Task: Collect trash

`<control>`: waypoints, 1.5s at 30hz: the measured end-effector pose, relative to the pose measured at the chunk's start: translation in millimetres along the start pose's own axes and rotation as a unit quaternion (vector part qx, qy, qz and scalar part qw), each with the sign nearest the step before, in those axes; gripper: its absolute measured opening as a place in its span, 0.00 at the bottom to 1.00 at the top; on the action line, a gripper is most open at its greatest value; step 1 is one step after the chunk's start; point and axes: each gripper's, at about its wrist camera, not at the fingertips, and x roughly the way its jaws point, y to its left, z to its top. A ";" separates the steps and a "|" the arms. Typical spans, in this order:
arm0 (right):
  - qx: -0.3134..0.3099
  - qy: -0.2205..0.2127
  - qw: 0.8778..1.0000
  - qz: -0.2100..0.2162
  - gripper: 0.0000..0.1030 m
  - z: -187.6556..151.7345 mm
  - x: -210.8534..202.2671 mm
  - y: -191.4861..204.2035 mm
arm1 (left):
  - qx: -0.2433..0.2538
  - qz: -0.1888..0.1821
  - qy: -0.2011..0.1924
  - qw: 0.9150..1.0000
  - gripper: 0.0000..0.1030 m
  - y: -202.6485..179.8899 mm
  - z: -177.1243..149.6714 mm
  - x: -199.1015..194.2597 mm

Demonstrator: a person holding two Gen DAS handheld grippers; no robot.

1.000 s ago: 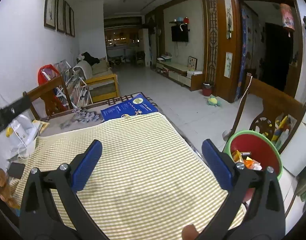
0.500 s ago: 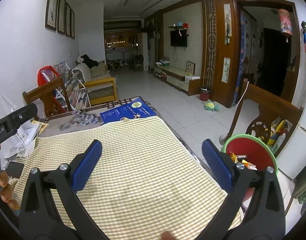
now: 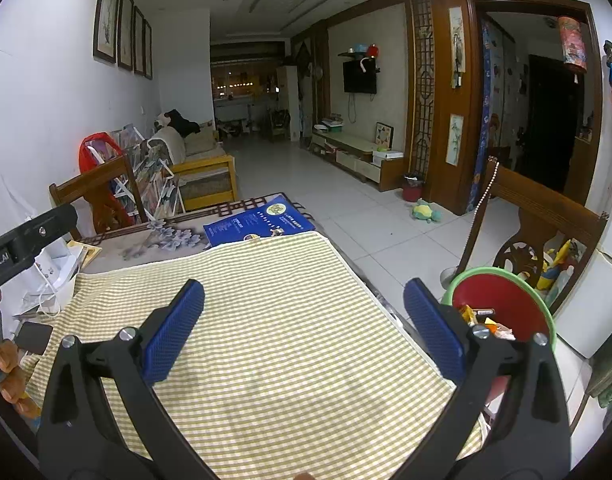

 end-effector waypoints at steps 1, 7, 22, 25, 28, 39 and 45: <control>0.001 0.000 1.000 0.000 0.95 0.2 -0.1 -0.1 | 0.000 -0.001 0.000 1.000 0.92 -0.1 -0.1 -1.0; 0.003 0.000 1.000 0.000 0.95 -1.1 -1.4 -0.6 | 0.000 -0.001 0.000 1.000 0.92 -1.4 -0.2 -2.9; 0.005 0.010 1.000 0.001 0.95 -7.0 2.1 -3.0 | 0.001 -0.002 0.008 1.000 0.92 -3.9 -1.8 -3.3; 0.006 0.015 1.000 0.001 0.95 -8.5 5.1 -4.0 | 0.002 -0.002 0.013 1.000 0.92 -3.6 -3.1 -0.4; 0.010 0.021 1.000 0.003 0.95 -8.0 10.6 -5.0 | 0.002 -0.003 0.017 1.000 0.92 -2.2 -3.6 3.2; 0.004 0.057 0.998 0.020 0.95 -16.9 39.7 -2.8 | 0.004 0.000 0.033 0.999 0.92 1.8 -5.5 21.1; -0.028 0.120 0.992 0.034 0.95 -46.3 104.9 0.4 | -0.022 0.021 0.071 0.997 0.92 15.5 -13.7 43.2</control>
